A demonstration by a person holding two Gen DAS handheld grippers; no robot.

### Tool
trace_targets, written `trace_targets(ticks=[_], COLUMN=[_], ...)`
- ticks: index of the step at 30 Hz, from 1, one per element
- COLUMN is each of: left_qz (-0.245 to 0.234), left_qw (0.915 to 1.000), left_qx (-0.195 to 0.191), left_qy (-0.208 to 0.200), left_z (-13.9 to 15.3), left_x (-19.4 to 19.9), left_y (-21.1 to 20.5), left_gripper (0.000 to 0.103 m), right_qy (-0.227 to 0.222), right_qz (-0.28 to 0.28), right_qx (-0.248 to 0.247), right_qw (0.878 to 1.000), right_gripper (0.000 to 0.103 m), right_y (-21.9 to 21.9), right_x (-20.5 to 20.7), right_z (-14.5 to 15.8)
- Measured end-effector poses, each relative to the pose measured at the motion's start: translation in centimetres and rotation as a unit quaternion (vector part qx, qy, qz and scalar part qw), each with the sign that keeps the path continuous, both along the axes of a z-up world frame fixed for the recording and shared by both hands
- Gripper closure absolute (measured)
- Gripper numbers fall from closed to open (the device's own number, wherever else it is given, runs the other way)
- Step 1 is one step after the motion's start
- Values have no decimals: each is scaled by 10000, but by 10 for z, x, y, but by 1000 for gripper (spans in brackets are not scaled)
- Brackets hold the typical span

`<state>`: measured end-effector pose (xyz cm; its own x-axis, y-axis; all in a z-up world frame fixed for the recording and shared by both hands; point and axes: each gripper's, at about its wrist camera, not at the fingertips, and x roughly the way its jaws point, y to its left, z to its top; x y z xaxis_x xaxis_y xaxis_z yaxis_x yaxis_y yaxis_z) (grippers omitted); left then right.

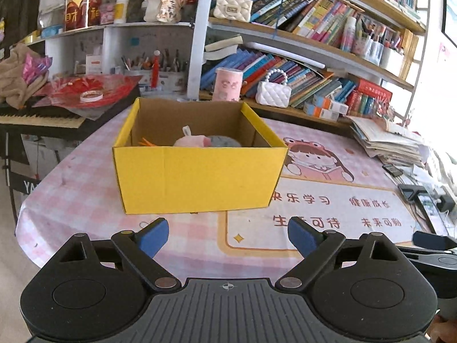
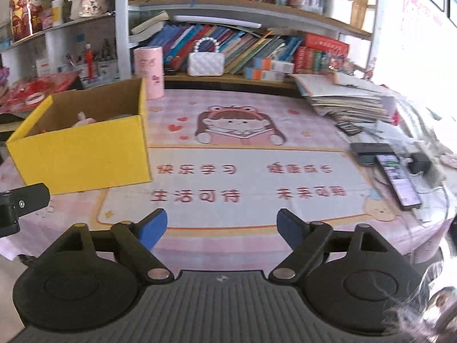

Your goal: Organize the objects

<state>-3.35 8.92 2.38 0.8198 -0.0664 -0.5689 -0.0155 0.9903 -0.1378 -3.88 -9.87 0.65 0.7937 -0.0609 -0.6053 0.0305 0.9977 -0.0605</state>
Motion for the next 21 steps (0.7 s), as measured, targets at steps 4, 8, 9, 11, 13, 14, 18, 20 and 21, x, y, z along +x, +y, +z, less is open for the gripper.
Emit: trace_targets(ticks=[4,8,9,11,13,14,18,20,21], left_qz=[0,1,-17,-64,-105,-119,-174,-154,-136], left_qw=[9999,10000,9999,9998,9994,9992,9990,9990,9990], left_qx=[109,70,92,191,316,367,408,399,412], left_qy=[17,53,57,57,64,67,112,134,144], left_z=[-1,-1,-1,1,2,2,3,3,3], left_x=[-2,-5,-5,-6,-7,-8,-9,-10,-10], left_y=[-14,-28,-31,-39,-47,-51,-64,-68,-71], left_gripper=[7,6,6,5,3,2,1,0,0], right_qy=[-88,-127,-126,-145,-168,-162,-127,-126,-124], right_qz=[-39,-8,-12,-54,-101,-122,-176,-192,-211], right_qx=[-183,-269,-267,-241,-215,-205,-207,-194,-204], right_qw=[9998,9996,9996,9996,9996,9996,9995,9995,9995], right_gripper=[9,8,7,6,5,5,1,0,0], right_y=[-6,-13,-16,-22,-27,-31,-41,-46,-48], right_x=[-8,-15,-16,-18,-18,-18,-18,-18,-19], right_z=[2,3,3,4,5,5,4,4,4])
